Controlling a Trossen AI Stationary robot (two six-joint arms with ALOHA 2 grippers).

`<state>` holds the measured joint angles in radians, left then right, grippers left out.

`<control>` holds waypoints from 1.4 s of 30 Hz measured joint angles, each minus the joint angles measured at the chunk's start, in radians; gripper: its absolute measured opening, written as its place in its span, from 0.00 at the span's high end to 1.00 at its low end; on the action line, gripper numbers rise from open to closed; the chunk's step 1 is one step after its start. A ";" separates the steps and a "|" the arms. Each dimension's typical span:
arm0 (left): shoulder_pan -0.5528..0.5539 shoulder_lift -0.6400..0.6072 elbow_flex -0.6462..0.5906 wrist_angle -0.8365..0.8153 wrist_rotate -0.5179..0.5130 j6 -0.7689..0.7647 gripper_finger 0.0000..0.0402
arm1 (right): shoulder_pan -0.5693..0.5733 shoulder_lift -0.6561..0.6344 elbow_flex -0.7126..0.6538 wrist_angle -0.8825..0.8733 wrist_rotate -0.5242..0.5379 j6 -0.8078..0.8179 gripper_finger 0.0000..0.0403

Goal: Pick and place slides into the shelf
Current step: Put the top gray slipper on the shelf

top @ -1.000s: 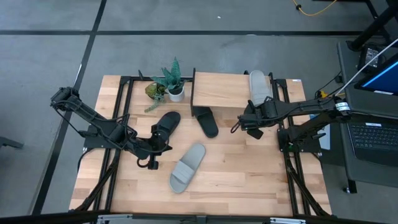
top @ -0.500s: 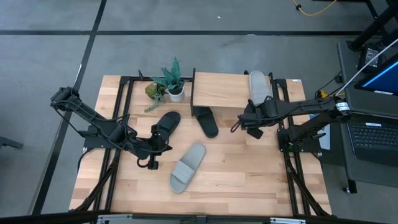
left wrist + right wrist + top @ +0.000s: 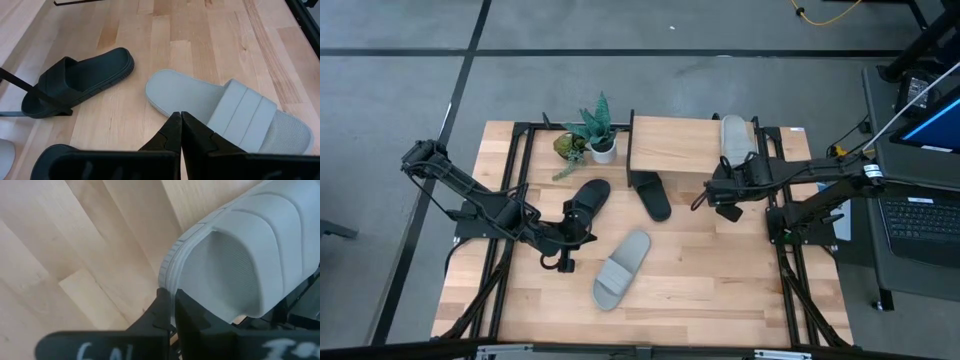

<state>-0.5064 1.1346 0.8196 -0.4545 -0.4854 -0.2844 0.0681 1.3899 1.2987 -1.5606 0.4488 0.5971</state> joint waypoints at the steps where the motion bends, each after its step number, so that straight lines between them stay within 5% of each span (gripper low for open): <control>1: 0.000 0.000 0.000 0.000 0.000 0.000 1.00 | 0.000 0.000 0.000 0.000 0.000 0.000 0.96; 42: 0.000 0.000 0.000 0.000 0.000 0.000 1.00 | -0.001 0.000 -0.058 0.024 -0.076 -0.033 0.93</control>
<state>-0.5068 1.1347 0.8196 -0.4545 -0.4853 -0.2848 0.0673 1.3899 1.2407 -1.5364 0.3725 0.5636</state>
